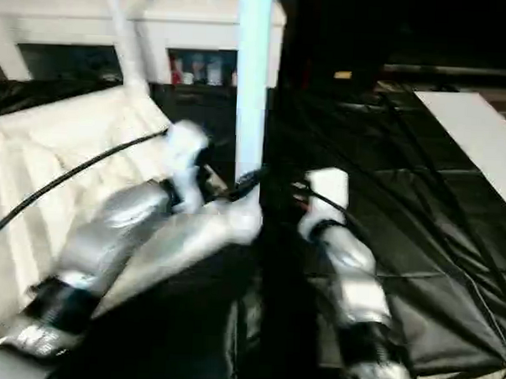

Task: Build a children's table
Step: Rotate table base

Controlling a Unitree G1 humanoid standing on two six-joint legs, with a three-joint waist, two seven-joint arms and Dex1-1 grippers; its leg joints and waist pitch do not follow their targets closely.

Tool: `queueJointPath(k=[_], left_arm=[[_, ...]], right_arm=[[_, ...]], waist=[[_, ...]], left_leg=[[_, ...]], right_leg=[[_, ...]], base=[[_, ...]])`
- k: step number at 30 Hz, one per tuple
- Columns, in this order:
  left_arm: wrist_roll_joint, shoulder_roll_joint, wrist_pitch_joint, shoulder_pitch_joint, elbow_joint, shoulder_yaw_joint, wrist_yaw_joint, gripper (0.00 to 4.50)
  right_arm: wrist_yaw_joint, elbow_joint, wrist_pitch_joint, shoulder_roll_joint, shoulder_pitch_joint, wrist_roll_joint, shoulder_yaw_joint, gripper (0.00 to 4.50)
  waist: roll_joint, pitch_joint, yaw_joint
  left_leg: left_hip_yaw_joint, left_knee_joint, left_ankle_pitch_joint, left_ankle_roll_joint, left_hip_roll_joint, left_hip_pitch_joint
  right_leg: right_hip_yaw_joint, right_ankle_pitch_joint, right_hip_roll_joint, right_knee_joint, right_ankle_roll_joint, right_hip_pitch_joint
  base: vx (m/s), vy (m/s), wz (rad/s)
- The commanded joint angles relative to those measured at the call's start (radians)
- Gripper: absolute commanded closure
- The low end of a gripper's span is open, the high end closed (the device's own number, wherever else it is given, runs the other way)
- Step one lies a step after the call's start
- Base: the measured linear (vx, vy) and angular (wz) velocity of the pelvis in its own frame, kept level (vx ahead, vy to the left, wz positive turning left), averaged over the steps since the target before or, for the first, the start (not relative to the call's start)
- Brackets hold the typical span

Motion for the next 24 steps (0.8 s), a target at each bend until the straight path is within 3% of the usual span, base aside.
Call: queueJointPath(k=[1, 3, 4, 6, 8, 12, 15, 17, 18, 20, 22, 24], left_arm=[[-0.034, 0.034, 0.023, 0.026, -0.062, -0.035, -0.084, 0.06], [-0.033, 0.069, 0.041, 0.048, -0.096, -0.06, -0.115, 0.06], [-0.016, 0.119, 0.105, 0.076, -0.134, -0.095, -0.136, 0.06], [0.058, 0.162, 0.159, 0.095, -0.135, -0.134, -0.113, 0.06], [0.074, 0.173, 0.204, 0.1, -0.132, -0.146, -0.095, 0.06], [0.155, 0.148, 0.326, 0.098, -0.084, -0.157, 0.005, 0.06], [0.187, 0.149, 0.37, 0.082, -0.066, -0.172, 0.045, 0.06], [0.176, 0.15, 0.422, 0.085, -0.075, -0.172, 0.045, 0.06], [0.173, 0.149, 0.437, 0.088, -0.081, -0.17, 0.045, 0.33], [0.17, 0.137, 0.478, 0.096, -0.095, -0.149, 0.06, 0.41], [0.189, 0.148, 0.517, 0.103, -0.109, -0.14, 0.073, 0.47], [0.197, 0.166, 0.553, 0.109, -0.132, -0.137, 0.081, 0.77]], right_arm=[[0.019, -0.041, 0.008, -0.023, 0.019, -0.002, -0.002, 0.61], [0.043, -0.062, 0.018, -0.044, 0.039, 0.004, 0.002, 0.61], [0.079, -0.092, 0.033, -0.084, 0.067, -0.005, 0.016, 0.61], [0.142, -0.131, 0.055, -0.134, 0.098, -0.017, 0.047, 0.61], [0.166, -0.145, 0.062, -0.15, 0.108, -0.019, 0.058, 0.61], [0.236, -0.193, 0.091, -0.213, 0.137, -0.04, 0.098, 0.61], [0.252, -0.217, 0.118, -0.238, 0.142, -0.045, 0.115, 0.61], [0.285, -0.253, 0.151, -0.26, 0.152, -0.029, 0.128, 0.61], [0.301, -0.266, 0.162, -0.267, 0.157, -0.022, 0.132, 0.61], [0.336, -0.293, 0.177, -0.285, 0.168, -0.014, 0.14, 0.61], [0.375, -0.322, 0.183, -0.305, 0.179, 0.004, 0.142, 0.61], [0.394, -0.341, 0.19, -0.317, 0.185, 0.016, 0.143, 0.61]], waist=[[0.0, -0.069, 0.012], [0.005, -0.066, 0.021], [0.004, -0.066, 0.022], [0.005, -0.064, 0.031], [0.008, -0.069, 0.038], [0.004, -0.07, 0.038], [0.003, -0.069, 0.039], [0.0, -0.064, 0.036], [0.001, -0.062, 0.035], [0.001, -0.062, 0.034], [0.006, -0.064, 0.035], [0.004, -0.063, 0.034]], left_leg=[[-0.006, -0.081, -0.314, 0.017, 0.026, 0.009], [-0.003, -0.082, -0.318, 0.018, 0.029, 0.013], [0.001, -0.079, -0.317, 0.02, 0.028, 0.016], [0.003, -0.078, -0.285, 0.029, 0.028, 0.014], [0.006, -0.073, -0.255, 0.03, 0.027, 0.019], [0.005, -0.07, -0.213, 0.038, 0.027, 0.01], [0.004, -0.071, -0.236, 0.039, 0.025, 0.01], [0.002, -0.074, -0.274, 0.03, 0.023, 0.008], [0.001, -0.075, -0.302, 0.026, 0.023, 0.009], [-0.002, -0.074, -0.317, 0.022, 0.023, 0.01], [-0.001, -0.072, -0.327, 0.022, 0.023, 0.016], [-0.005, -0.074, -0.343, 0.025, 0.022, 0.013]], right_leg=[[0.025, -0.326, -0.037, -0.08, -0.173, 0.052], [0.025, -0.3, -0.036, -0.078, -0.187, 0.049], [0.026, -0.282, -0.033, -0.076, -0.194, 0.047], [0.027, -0.232, -0.032, -0.07, -0.195, 0.053], [0.029, -0.21, -0.034, -0.068, -0.199, 0.053], [0.027, -0.176, -0.035, -0.064, -0.213, 0.063], [0.026, -0.234, -0.037, -0.072, -0.202, 0.062], [0.024, -0.331, -0.038, -0.078, -0.173, 0.064], [0.022, -0.393, -0.038, -0.085, -0.153, 0.059], [0.021, -0.442, -0.04, -0.091, -0.134, 0.057], [0.02, -0.46, -0.039, -0.097, -0.124, 0.052], [0.015, -0.494, -0.037, -0.101, -0.112, 0.051]], base=[[0.0, 0.0, 0.0], [0.0, 0.0, 0.0], [0.0, 0.0, 0.0], [0.0, 0.0, 0.0], [0.0, 0.0, 0.0], [0.0, 0.0, 0.0], [0.0, 0.0, 0.0], [0.0, 0.0, 0.0], [0.0, 0.0, 0.0], [0.0, 0.0, 0.0], [0.0, 0.0, 0.0], [0.0, 0.0, 0.0]])
